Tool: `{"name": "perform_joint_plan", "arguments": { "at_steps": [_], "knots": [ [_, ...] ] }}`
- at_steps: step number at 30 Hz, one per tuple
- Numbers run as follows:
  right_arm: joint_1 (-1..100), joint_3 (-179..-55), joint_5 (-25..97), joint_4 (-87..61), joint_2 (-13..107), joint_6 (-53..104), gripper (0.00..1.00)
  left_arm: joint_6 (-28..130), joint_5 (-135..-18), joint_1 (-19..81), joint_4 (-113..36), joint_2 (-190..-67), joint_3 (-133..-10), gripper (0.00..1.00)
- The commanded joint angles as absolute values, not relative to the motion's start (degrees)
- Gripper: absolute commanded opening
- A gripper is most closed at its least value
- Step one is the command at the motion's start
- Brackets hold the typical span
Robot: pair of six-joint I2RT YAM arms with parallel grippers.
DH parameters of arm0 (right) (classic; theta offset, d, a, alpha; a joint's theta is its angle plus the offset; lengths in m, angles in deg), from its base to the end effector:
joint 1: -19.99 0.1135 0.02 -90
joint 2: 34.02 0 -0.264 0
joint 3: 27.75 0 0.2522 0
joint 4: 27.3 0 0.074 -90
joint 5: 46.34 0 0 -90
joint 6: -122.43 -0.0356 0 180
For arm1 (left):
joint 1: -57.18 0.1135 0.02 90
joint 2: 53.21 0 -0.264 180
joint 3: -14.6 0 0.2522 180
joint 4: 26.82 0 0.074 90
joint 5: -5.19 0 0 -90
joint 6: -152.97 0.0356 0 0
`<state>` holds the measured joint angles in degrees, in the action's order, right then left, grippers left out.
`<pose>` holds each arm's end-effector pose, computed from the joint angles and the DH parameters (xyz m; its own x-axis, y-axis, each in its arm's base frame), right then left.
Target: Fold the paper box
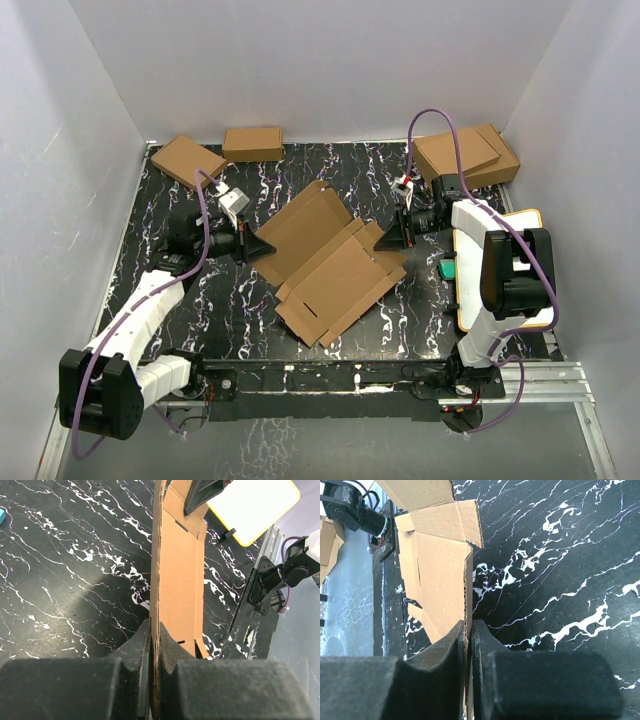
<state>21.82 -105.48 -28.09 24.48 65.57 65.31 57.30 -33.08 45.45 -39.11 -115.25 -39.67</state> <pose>0.3208 0.0441 0.1982 -0.6548 -0.1910 -0.7312 -0.7536 0.2391 0.6124 0.2257 -0.0754 0.2796 -0.4180 0.0243 -0.9081 0.8107 0.4612 -0.3608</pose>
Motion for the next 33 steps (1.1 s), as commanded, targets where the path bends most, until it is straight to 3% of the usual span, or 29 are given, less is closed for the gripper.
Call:
{"name": "perform_joint_plan", "arguments": {
  "at_steps": [1, 7, 14, 23, 24, 29, 33],
  "knots": [
    [21.7, -108.8, -30.0, 25.3, 64.8, 68.1, 0.20, 58.3, -32.2, 45.4, -38.6, -113.0, -41.5, 0.00],
    [21.3, -116.7, -27.0, 37.8, 64.0, 78.4, 0.60, 63.5, -32.3, 45.4, -38.3, -112.0, -43.1, 0.00],
    [17.3, -128.2, -26.2, 41.1, 60.2, 78.0, 0.80, 72.4, -25.9, 45.5, -42.8, -116.5, -49.9, 0.00],
    [16.4, -131.8, -31.6, 23.9, 59.7, 58.4, 0.78, 68.6, -21.3, 45.4, -37.3, -115.0, -49.2, 0.00],
    [16.4, -132.1, -30.9, 22.1, 59.8, 55.9, 0.75, 68.2, -21.0, 45.4, -36.8, -114.6, -49.1, 0.00],
    [16.8, -130.7, -30.1, 19.3, 61.1, 50.7, 0.39, 66.0, -20.6, 45.4, -34.3, -113.5, -48.3, 0.00],
    [18.2, -132.4, -31.3, 27.5, 61.5, 59.2, 0.29, 65.4, -20.1, 45.4, -34.1, -113.6, -48.6, 0.00]
  ]
}}
